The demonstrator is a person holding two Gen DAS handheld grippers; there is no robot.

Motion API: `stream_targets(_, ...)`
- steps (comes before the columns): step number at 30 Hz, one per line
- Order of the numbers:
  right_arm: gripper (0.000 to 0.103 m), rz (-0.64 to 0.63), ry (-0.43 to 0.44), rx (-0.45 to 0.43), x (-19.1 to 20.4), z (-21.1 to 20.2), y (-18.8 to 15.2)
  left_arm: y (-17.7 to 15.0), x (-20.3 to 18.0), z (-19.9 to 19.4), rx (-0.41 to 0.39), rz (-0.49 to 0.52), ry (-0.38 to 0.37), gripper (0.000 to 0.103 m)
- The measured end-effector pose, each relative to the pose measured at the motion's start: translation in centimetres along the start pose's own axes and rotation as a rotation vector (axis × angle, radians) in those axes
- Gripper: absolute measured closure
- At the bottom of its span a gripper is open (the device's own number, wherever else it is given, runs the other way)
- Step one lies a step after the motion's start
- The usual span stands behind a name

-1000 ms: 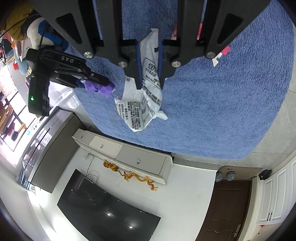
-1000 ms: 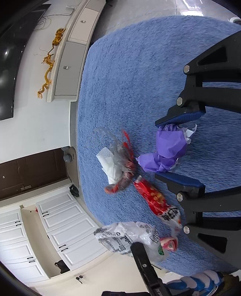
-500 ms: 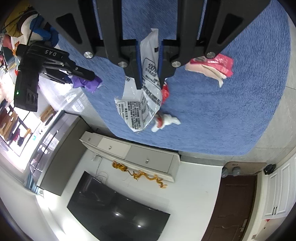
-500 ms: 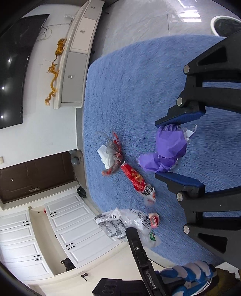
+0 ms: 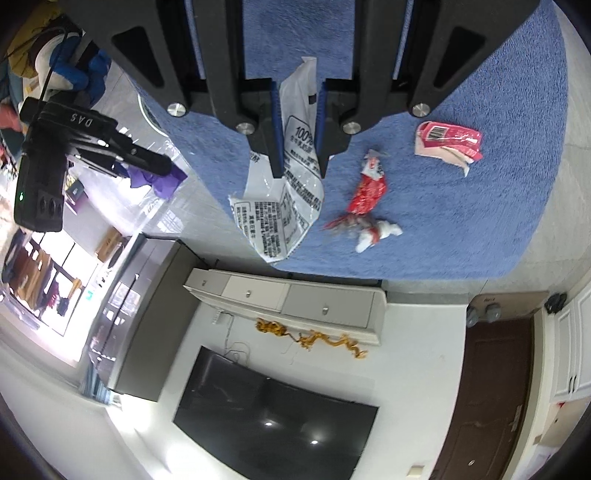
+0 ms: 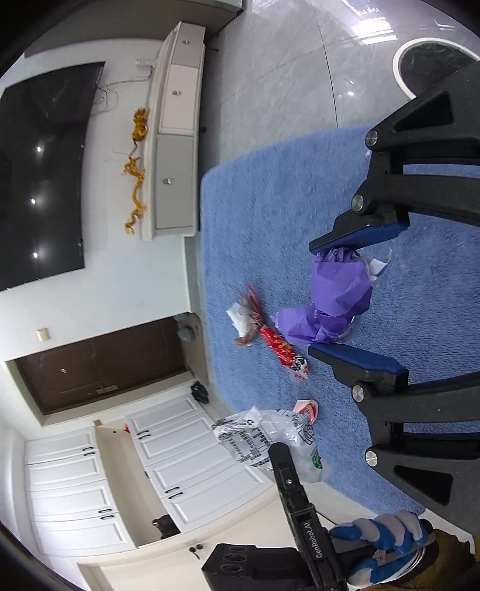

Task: Collect trash
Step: 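Carry the white bag and purple bag over the black bin with both grippers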

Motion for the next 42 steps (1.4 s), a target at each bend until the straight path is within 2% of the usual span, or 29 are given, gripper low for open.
stream_targets(11, 0.057, 0.036, -0.059, -0.095, -2.3, -5.9, 0.1, 0.6, -6.5, -1.3, -0.014, 0.107, -0.062, 0.089)
stream_targets(19, 0.057, 0.059, -0.084, -0.124, -3.8, -7.8, -0.1, 0.3, -9.5, -1.5, -0.011, 0.156, -0.101, 0.089)
stream_targets(27, 0.057, 0.082, -0.096, -0.14, -4.5, -8.8, -0.5, -0.1, -11.5, -1.3, 0.0, 0.19, -0.111, 0.089)
stream_targets(42, 0.057, 0.12, -0.112, -0.151, -5.7, -9.7, -0.8, -0.2, -12.7, 1.1, 0.027, 0.223, -0.124, 0.089)
Point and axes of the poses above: each gripper's, at about its wrist camera, not at the fingertips, and z roughly the way its jaws point, x to its left, y to its top, the point moved 5 cm from there along z, roughly the way its jaws point, and after that the axes turned 7 degrees about -x, right-handed, at the moved point
